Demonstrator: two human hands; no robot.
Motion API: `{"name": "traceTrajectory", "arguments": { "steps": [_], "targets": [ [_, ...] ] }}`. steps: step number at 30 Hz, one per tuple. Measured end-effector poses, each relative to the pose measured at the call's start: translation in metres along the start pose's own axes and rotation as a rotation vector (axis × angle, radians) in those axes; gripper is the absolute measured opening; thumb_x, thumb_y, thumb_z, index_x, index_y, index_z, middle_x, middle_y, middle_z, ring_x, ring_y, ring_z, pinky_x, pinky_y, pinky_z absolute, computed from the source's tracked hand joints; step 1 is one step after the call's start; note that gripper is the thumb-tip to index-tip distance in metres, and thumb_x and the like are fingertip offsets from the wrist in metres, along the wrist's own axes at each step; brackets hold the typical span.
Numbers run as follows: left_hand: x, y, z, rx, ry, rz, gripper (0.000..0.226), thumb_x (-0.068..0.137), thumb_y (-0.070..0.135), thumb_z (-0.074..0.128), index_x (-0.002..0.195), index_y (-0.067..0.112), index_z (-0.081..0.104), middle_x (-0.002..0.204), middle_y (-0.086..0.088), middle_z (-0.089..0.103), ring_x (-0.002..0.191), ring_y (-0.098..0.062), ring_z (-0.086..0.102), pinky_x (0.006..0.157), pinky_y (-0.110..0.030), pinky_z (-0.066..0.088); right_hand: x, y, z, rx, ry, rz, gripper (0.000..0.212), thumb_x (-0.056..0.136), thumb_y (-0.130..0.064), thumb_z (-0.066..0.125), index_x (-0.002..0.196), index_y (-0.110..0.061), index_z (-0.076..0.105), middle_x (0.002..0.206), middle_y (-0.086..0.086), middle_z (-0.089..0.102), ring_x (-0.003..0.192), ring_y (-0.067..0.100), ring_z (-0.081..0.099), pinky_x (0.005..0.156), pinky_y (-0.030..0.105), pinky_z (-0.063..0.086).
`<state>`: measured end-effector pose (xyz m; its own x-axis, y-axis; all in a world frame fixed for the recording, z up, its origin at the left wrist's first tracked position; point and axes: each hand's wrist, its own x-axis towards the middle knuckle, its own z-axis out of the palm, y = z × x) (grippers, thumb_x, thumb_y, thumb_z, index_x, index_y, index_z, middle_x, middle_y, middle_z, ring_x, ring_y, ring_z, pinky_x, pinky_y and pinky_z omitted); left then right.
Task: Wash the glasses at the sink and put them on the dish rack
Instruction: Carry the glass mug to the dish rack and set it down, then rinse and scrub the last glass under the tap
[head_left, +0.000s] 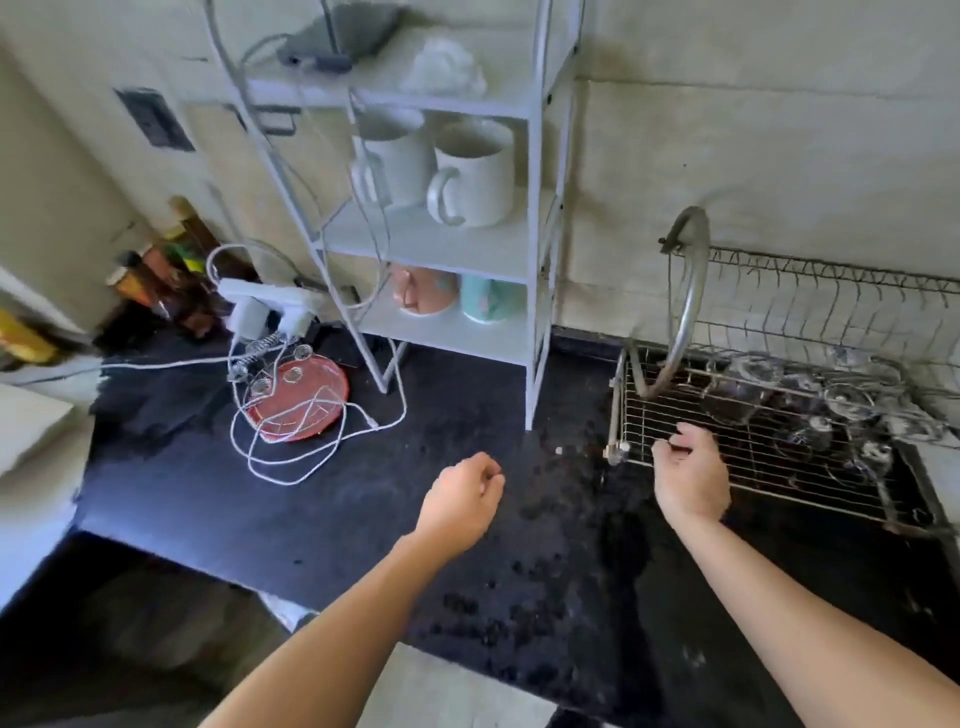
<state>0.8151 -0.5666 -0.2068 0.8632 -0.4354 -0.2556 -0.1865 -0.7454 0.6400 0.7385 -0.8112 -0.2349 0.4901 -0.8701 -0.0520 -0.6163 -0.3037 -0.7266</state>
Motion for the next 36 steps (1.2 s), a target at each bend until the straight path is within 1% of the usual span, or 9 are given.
{"name": "traceTrajectory", "arguments": {
  "steps": [4, 7, 10, 14, 20, 23, 28, 32, 36],
  "targets": [
    [-0.072, -0.107, -0.049, 0.061, 0.075, -0.172, 0.021, 0.093, 0.030, 0.045, 0.102, 0.019, 0.061, 0.099, -0.001, 0.069, 0.095, -0.024, 0.061, 0.082, -0.036, 0.051, -0.112, -0.038, 0.052, -0.015, -0.274, -0.159, 0.016, 0.090, -0.027, 0.061, 0.101, -0.020, 0.070, 0.088, -0.003, 0.069, 0.088, 0.026, 0.063, 0.071, 0.032, 0.045],
    [-0.132, -0.181, -0.087, 0.123, 0.117, -0.283, 0.023, 0.092, 0.030, 0.043, 0.102, 0.020, 0.061, 0.103, -0.003, 0.068, 0.098, -0.028, 0.061, 0.081, -0.035, 0.051, -0.195, -0.069, 0.098, -0.018, -0.477, -0.283, 0.008, 0.088, -0.028, 0.064, 0.091, -0.022, 0.070, 0.074, -0.014, 0.062, 0.074, 0.015, 0.059, 0.063, 0.027, 0.039],
    [-0.190, -0.239, -0.124, 0.143, 0.189, -0.364, 0.019, 0.090, 0.029, 0.044, 0.094, 0.019, 0.060, 0.098, -0.003, 0.067, 0.095, -0.027, 0.062, 0.075, -0.034, 0.049, -0.268, -0.107, 0.140, -0.028, -0.655, -0.389, 0.005, 0.086, -0.028, 0.065, 0.083, -0.025, 0.067, 0.069, -0.017, 0.060, 0.071, 0.014, 0.059, 0.062, 0.027, 0.042],
    [-0.255, -0.298, -0.172, 0.137, 0.341, -0.467, 0.018, 0.091, 0.029, 0.044, 0.094, 0.022, 0.061, 0.099, -0.001, 0.067, 0.095, -0.025, 0.061, 0.076, -0.032, 0.047, -0.353, -0.158, 0.188, -0.049, -0.869, -0.493, 0.013, 0.083, -0.030, 0.065, 0.070, -0.027, 0.063, 0.066, -0.011, 0.066, 0.069, 0.013, 0.063, 0.064, 0.032, 0.050],
    [-0.321, -0.375, -0.226, 0.061, 0.496, -0.633, 0.016, 0.091, 0.031, 0.047, 0.095, 0.023, 0.061, 0.098, -0.001, 0.068, 0.093, -0.023, 0.062, 0.076, -0.033, 0.051, -0.456, -0.221, 0.250, -0.090, -1.089, -0.681, 0.016, 0.084, -0.035, 0.066, 0.073, -0.023, 0.067, 0.062, -0.005, 0.068, 0.067, 0.015, 0.065, 0.064, 0.031, 0.048],
    [-0.339, -0.412, -0.252, 0.038, 0.558, -0.717, 0.018, 0.091, 0.030, 0.048, 0.097, 0.023, 0.063, 0.099, -0.001, 0.068, 0.095, -0.023, 0.062, 0.077, -0.032, 0.048, -0.495, -0.250, 0.290, -0.099, -1.189, -0.711, 0.019, 0.084, -0.034, 0.067, 0.070, -0.023, 0.068, 0.059, -0.005, 0.068, 0.059, 0.012, 0.066, 0.063, 0.031, 0.052],
    [-0.350, -0.483, -0.300, -0.024, 0.618, -0.875, 0.020, 0.089, 0.030, 0.047, 0.097, 0.022, 0.063, 0.101, -0.004, 0.069, 0.099, -0.027, 0.062, 0.079, -0.035, 0.048, -0.562, -0.304, 0.371, -0.136, -1.388, -0.700, 0.017, 0.088, -0.033, 0.067, 0.077, -0.021, 0.070, 0.070, -0.004, 0.071, 0.062, 0.015, 0.067, 0.069, 0.032, 0.055],
    [-0.353, -0.531, -0.344, -0.118, 0.654, -0.968, 0.019, 0.091, 0.030, 0.047, 0.098, 0.021, 0.062, 0.091, -0.003, 0.069, 0.090, -0.027, 0.062, 0.076, -0.035, 0.048, -0.610, -0.347, 0.428, -0.164, -1.535, -0.543, 0.023, 0.090, -0.027, 0.066, 0.080, -0.007, 0.069, 0.076, 0.008, 0.071, 0.056, 0.016, 0.061, 0.043, 0.017, 0.041],
    [-0.360, -0.569, -0.379, -0.177, 0.764, -1.007, 0.019, 0.092, 0.026, 0.048, 0.098, 0.017, 0.063, 0.085, -0.003, 0.069, 0.083, -0.024, 0.062, 0.075, -0.035, 0.050, -0.658, -0.383, 0.475, -0.228, -1.626, -0.482, 0.023, 0.091, -0.026, 0.065, 0.075, -0.009, 0.065, 0.070, 0.007, 0.065, 0.053, 0.016, 0.057, 0.036, 0.017, 0.034]
  ]
}}
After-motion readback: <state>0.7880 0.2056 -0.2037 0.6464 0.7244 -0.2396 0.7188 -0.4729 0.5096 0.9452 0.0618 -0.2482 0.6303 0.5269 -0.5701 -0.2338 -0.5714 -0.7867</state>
